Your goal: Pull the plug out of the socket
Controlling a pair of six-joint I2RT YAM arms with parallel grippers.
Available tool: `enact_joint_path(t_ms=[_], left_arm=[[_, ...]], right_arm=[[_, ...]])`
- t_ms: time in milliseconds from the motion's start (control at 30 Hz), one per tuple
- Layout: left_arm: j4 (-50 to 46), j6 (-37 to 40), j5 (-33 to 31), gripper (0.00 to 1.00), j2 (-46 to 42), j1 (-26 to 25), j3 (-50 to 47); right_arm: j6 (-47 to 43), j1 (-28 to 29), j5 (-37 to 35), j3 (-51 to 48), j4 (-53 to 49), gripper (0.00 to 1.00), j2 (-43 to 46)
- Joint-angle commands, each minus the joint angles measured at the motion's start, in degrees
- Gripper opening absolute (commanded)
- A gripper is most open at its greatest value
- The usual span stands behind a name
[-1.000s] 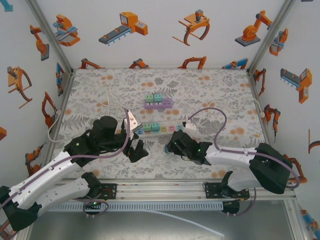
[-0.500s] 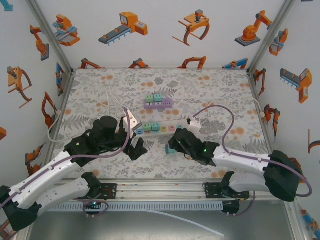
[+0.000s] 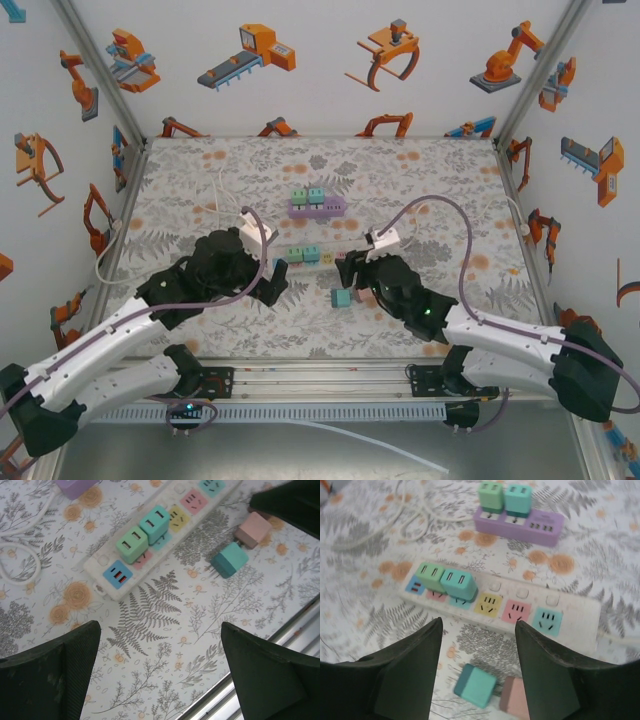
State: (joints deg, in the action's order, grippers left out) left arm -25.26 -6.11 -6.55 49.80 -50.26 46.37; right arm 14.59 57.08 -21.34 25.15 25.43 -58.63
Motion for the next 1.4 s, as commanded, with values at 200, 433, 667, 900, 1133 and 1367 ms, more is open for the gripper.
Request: enact_joint_path(t_ms=[200,433,667,900,1133,1367], left_arm=[[2.71,-5.09,-6.64,0.98,5.11,3.65,-0.05],[5.05,-10.59,-3.32,0.99,9.07,11.42,-0.3],[9.69,-16.41,-1.4,0.97,17.37,17.38,0.16],[13.73,-18.22,0.75,0.89,24.95,19.63,0.74],[16.27,-18.79,2.97,0.83,31.41,20.73,0.74],[17.31,-18.7,5.87,0.79,36.16,20.73,1.44]], right_arm=[[-36.03,-15.51,51.15,2.49,9.2,0.6,-7.86],[-47.89,-21.43,64.26,16.55,-10.23,0.59,-18.48],[-57.69,-21.86,68.27,31.16,-25.18,0.55,-30.77],[-58.89,-21.84,66.86,37.06,-26.13,0.53,-38.83],[-58.0,-21.84,67.81,38.84,-25.77,0.47,-44.21],[-57.39,-21.75,68.71,38.51,-24.87,0.38,-45.87]])
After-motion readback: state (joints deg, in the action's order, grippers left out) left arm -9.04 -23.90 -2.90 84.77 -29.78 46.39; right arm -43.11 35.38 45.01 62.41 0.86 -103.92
